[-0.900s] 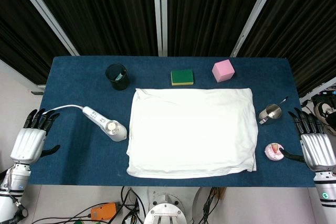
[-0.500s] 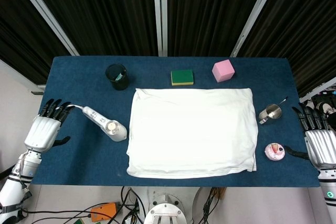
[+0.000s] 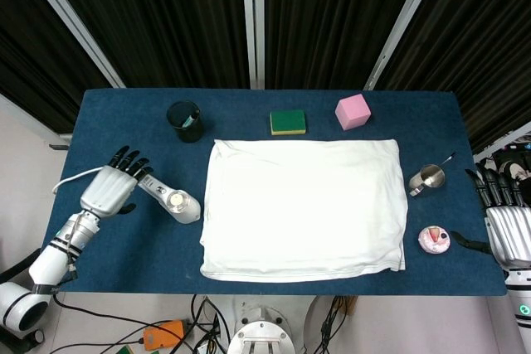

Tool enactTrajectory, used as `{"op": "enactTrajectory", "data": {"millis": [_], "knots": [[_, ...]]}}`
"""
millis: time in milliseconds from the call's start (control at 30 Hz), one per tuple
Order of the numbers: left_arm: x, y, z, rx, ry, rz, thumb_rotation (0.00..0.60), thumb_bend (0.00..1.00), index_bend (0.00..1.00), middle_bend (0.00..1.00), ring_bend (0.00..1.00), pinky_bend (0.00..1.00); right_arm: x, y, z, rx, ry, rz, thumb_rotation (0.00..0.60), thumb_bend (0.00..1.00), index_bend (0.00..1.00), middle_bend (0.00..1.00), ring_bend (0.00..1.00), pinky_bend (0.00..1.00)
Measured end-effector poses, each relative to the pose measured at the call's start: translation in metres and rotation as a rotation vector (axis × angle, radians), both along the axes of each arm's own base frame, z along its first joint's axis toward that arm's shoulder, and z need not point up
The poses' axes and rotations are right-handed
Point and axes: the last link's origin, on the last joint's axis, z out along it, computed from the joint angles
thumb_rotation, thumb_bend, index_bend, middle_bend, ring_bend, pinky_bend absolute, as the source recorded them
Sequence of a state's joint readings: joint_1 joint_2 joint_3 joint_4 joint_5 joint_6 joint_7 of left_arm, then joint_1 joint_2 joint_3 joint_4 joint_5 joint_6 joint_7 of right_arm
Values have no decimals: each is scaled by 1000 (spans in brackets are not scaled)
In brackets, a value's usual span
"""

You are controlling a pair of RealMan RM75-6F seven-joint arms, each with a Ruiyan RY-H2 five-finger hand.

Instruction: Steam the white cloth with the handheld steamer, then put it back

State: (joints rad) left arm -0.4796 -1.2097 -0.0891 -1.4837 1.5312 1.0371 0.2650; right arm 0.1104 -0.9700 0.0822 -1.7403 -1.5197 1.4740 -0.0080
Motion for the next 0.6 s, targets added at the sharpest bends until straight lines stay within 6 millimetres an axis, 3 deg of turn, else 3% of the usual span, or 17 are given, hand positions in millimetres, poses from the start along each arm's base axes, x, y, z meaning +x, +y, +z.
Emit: {"op": "enactTrajectory", "data": {"millis": [467, 600], "knots": [[7, 14, -16, -71, 62, 8, 600, 81, 308, 231, 132, 0, -3, -2, -6, 18, -1, -15, 600, 24, 0, 34, 0, 103], [9, 18, -22, -83, 77, 7, 600, 81, 309, 287, 174, 0, -4, -2, -8, 23, -3, -22, 600, 24, 0, 34, 0, 103]]}}
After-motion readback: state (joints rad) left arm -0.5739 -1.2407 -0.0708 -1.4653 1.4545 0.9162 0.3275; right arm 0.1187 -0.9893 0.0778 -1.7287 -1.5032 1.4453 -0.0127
